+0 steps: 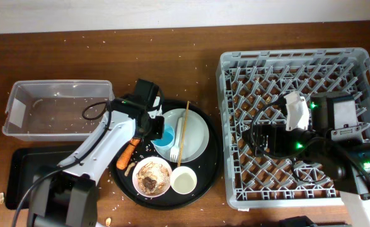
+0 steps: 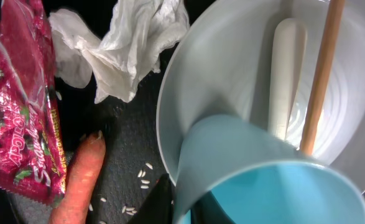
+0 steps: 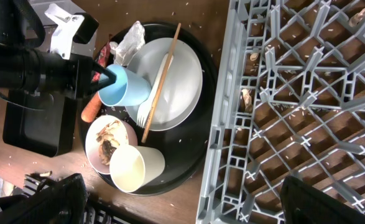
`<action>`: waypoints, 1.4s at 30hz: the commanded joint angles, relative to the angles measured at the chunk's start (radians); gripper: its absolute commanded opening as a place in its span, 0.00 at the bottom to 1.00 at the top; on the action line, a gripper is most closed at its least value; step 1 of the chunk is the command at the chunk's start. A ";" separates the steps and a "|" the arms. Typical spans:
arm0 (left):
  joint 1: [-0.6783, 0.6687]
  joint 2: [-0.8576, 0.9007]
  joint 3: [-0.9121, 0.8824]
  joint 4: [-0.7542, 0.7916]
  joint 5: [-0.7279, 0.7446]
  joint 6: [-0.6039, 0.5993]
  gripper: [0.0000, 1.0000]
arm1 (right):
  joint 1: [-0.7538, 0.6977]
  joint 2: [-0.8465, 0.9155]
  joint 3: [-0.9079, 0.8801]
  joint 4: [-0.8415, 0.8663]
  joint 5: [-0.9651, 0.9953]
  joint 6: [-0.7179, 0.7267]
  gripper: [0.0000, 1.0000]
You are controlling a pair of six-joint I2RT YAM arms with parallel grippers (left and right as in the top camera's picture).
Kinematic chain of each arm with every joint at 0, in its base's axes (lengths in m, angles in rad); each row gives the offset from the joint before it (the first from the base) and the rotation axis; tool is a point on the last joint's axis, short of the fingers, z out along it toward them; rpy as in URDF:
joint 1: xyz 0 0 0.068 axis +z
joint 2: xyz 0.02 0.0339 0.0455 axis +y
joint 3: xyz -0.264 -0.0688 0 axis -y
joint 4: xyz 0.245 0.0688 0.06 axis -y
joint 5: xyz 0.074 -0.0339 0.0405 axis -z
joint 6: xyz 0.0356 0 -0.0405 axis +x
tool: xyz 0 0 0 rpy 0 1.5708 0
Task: Sort waste into correct bins and load items into the dishwasher rack
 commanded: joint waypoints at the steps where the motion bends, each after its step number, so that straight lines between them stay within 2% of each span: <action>1: 0.001 -0.037 0.172 -0.156 0.004 -0.002 0.00 | -0.002 -0.001 0.016 0.000 -0.013 0.005 0.99; 2: 0.022 -0.066 0.283 -0.263 0.052 0.000 0.00 | -0.002 -0.001 0.016 0.000 -0.013 0.005 0.99; 3: 0.058 -0.104 0.342 -0.278 0.274 0.103 0.00 | -0.002 -0.001 0.016 0.001 -0.013 0.005 0.99; 4: 0.108 -0.127 0.362 -0.264 0.523 0.177 0.00 | -0.002 -0.001 0.016 0.001 -0.026 0.005 0.98; 5: 0.171 -0.135 0.362 -0.249 0.863 0.282 0.00 | -0.002 -0.001 0.016 0.008 -0.072 0.003 0.93; 6: 0.227 -0.135 0.362 -0.249 1.153 0.366 0.00 | -0.002 -0.001 0.016 0.064 -0.275 -0.076 0.86; 8: 0.238 -0.135 0.362 -0.248 1.366 0.408 0.00 | -0.002 -0.001 0.016 0.219 -0.596 -0.156 0.85; 10: 0.236 -0.136 0.362 -0.245 1.512 0.403 0.00 | 0.000 0.004 0.016 0.368 -0.668 -0.099 0.86; 12: 0.225 -0.137 0.362 -0.245 1.512 0.404 0.00 | 0.046 0.031 0.016 0.472 -0.708 -0.061 0.86; 15: 0.195 -0.137 0.362 -0.245 1.512 0.404 0.00 | 0.197 0.128 0.016 0.602 -0.674 -0.008 0.85; 17: 0.195 -0.137 0.362 -0.245 1.509 0.404 0.00 | 0.239 0.148 0.016 0.668 -0.673 0.005 0.78; 19: 0.195 -0.137 0.362 -0.245 1.509 0.404 0.00 | 0.240 0.138 0.016 0.689 -0.674 0.005 0.64; 20: 0.195 -0.137 0.362 -0.245 1.506 0.404 0.20 | 0.240 0.128 0.016 0.689 -0.672 0.005 0.59; 21: 0.195 -0.137 0.362 -0.245 1.478 0.404 0.63 | 0.233 0.109 0.016 0.689 -0.658 0.005 0.59; 22: 0.195 -0.137 0.362 -0.245 1.437 0.404 0.99 | 0.217 0.089 0.016 0.680 -0.642 0.005 0.58; 24: 0.199 -0.137 0.362 -0.245 1.339 0.403 0.99 | 0.024 -0.025 0.016 0.504 -0.533 0.005 0.55; 26: 0.207 -0.137 0.362 -0.245 1.316 0.403 0.99 | -0.292 -0.093 0.017 0.174 -0.284 0.001 0.55; 28: 0.206 -0.137 0.362 -0.246 1.285 0.402 0.99 | -0.524 -0.064 0.017 -0.022 -0.050 0.006 0.53; 30: 0.206 -0.137 0.362 -0.246 1.271 0.403 0.99 | -0.718 0.048 0.016 -0.138 0.106 0.006 0.53; 32: 0.206 -0.137 0.362 -0.246 1.271 0.403 0.99 | -0.791 0.204 0.016 -0.183 0.211 0.005 0.53; 34: 0.206 -0.137 0.362 -0.246 1.271 0.403 0.99 | -0.793 0.354 0.016 -0.198 0.212 0.002 0.53; 35: 0.206 -0.137 0.362 -0.249 1.268 0.403 0.99 | -0.793 0.413 0.016 -0.197 0.196 0.002 0.64; 36: 0.206 -0.137 0.362 -0.263 1.192 0.402 0.99 | -0.793 0.436 0.016 -0.166 0.179 0.002 0.73; 41: 0.204 -0.138 0.362 -0.408 0.783 0.389 0.99 | -0.790 0.304 0.097 -0.210 0.086 -0.021 0.83; 42: 0.189 -0.138 0.362 -0.437 0.573 0.301 0.99 | -0.766 0.227 0.097 -0.209 -0.060 -0.118 0.83</action>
